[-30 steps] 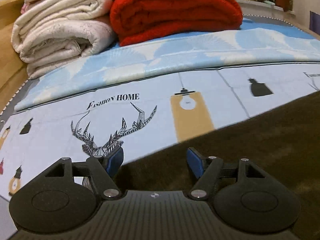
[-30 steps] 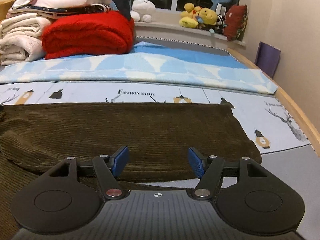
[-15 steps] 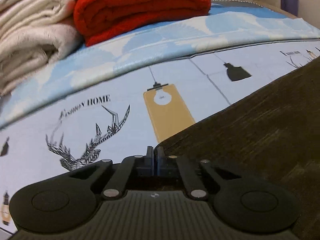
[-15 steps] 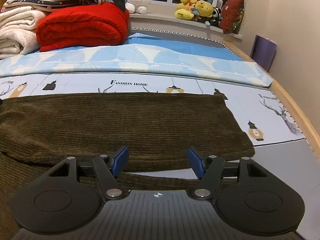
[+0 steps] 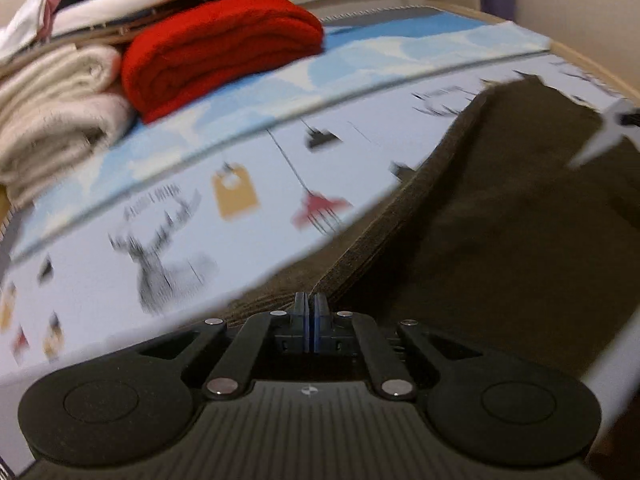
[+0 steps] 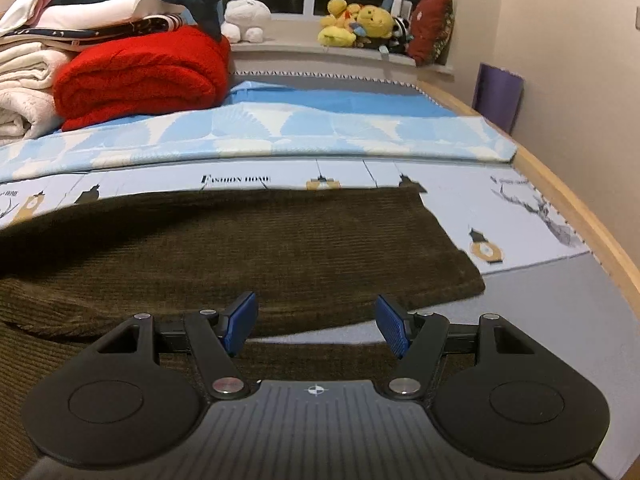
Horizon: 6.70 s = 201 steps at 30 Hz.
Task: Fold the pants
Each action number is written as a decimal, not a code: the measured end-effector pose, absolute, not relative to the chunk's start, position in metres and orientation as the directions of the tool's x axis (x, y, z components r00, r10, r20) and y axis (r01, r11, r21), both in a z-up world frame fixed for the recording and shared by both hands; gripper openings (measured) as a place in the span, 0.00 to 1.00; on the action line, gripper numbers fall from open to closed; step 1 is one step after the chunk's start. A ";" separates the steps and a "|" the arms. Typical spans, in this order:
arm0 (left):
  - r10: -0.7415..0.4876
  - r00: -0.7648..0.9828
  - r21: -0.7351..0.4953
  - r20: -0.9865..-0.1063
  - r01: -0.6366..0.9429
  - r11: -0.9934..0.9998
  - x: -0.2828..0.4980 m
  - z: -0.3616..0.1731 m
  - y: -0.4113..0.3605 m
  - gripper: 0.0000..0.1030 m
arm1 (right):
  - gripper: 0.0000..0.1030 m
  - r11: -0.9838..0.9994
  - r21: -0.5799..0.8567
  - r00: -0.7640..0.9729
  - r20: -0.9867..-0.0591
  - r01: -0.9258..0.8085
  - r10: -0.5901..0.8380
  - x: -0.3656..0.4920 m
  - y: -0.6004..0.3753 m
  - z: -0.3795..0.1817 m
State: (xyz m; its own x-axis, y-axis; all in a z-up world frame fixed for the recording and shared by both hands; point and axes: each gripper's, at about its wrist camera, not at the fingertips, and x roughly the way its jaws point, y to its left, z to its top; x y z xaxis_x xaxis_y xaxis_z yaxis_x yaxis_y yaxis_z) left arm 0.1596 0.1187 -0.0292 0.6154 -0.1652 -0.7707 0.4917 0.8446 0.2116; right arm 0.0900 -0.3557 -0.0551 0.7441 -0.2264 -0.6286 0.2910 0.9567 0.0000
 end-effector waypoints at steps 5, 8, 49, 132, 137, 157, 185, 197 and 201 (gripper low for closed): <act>-0.173 0.551 -0.026 -0.816 0.264 0.964 0.145 -0.036 0.166 0.02 | 0.62 0.958 0.010 0.754 -0.619 0.287 -0.220 0.087 -0.355 -0.056; -0.257 0.522 -0.296 -0.814 0.008 0.955 0.151 -0.041 0.213 0.18 | 0.54 0.955 0.037 0.759 -0.616 0.295 -0.211 0.088 -0.359 -0.056; -0.096 0.421 -0.320 -0.902 -0.502 0.803 0.217 -0.095 0.258 0.45 | 0.11 0.565 0.614 0.780 -0.619 0.551 -0.089 0.257 -0.468 -0.177; 0.128 0.479 -0.018 -0.869 -0.288 0.957 0.138 -0.048 0.306 0.47 | 0.22 0.457 0.282 0.469 -0.801 0.844 -0.372 -0.081 -0.527 -0.104; 0.137 0.577 0.065 -0.805 -0.144 0.987 0.151 -0.041 0.274 0.47 | 0.22 0.583 0.255 0.545 -0.738 0.771 -0.398 -0.068 -0.513 -0.087; 0.054 0.522 0.009 -0.851 -0.088 0.996 0.172 -0.052 0.240 0.38 | 0.26 0.634 0.331 0.567 -0.797 0.698 -0.208 -0.048 -0.510 -0.102; 0.078 0.346 0.050 -0.935 -0.089 0.995 0.189 -0.090 0.228 0.40 | 0.13 0.911 0.404 0.702 -0.623 -0.087 0.344 0.180 -0.220 -0.045; 0.045 0.354 0.033 -0.934 -0.039 0.999 0.200 -0.088 0.201 0.41 | 0.29 0.871 0.445 0.547 -0.686 -0.205 0.480 0.271 -0.110 -0.102; 0.048 0.361 0.038 -0.931 -0.035 0.999 0.203 -0.087 0.202 0.41 | 0.31 0.842 0.491 0.476 -0.699 -0.223 0.533 0.291 -0.096 -0.126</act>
State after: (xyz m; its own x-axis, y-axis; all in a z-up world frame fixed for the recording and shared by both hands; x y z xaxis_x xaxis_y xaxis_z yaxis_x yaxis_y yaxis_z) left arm 0.2030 0.2019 -0.0868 0.3611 0.0481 -0.9313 -0.0352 0.9987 0.0379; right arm 0.2912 -0.0962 -0.1265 0.4763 0.5334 -0.6991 -0.2226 0.8423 0.4909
